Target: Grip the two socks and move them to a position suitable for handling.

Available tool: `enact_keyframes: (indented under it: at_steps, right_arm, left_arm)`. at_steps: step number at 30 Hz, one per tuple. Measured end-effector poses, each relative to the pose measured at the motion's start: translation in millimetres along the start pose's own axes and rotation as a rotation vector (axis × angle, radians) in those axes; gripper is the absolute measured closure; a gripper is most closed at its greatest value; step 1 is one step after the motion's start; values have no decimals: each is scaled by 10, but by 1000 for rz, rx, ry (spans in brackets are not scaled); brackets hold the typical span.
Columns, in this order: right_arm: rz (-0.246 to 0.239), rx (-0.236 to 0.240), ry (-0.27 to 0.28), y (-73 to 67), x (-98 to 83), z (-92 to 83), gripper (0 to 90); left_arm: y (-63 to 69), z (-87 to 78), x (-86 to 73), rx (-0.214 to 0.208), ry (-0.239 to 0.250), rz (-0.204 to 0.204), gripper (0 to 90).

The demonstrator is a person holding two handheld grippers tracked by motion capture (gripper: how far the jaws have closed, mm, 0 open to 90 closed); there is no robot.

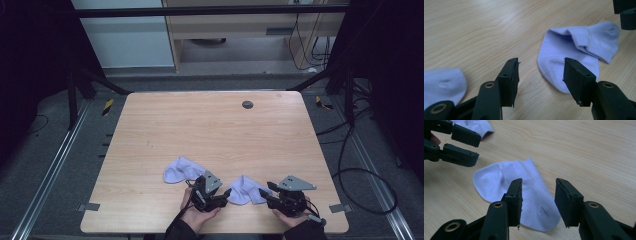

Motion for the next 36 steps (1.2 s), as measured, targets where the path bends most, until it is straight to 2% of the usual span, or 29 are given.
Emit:
enact_keyframes:
  at_steps: [12, 17, 28, 33, 36]
  right_arm:
    - [-21, 46, -58, -113, -60, 96, 624]
    - [-27, 60, -66, -123, -70, 114, 646]
    - [-54, 91, -136, -181, -127, 210, 670]
    - [-55, 101, -159, -185, -140, 228, 710]
    - [-39, 122, -172, -181, -143, 240, 771]
  left_arm:
    - [90, 110, -38, -15, -24, 2, 554]
    - [113, 134, -56, -10, -44, 9, 611]
    - [131, 161, -87, -4, -63, 4, 700]
    - [143, 165, -87, -5, -63, 0, 770]
    - [153, 165, -86, -7, -64, -5, 797]
Point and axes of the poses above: each handheld gripper's, and its own axes: z roughly forward along the jaws, x roughly out of its top, y roughly to its right, the point moved 3 cm from there along z, roughly forward along the jaws, and after that the axes turned 1 degree about y, right-handed, at the moved point
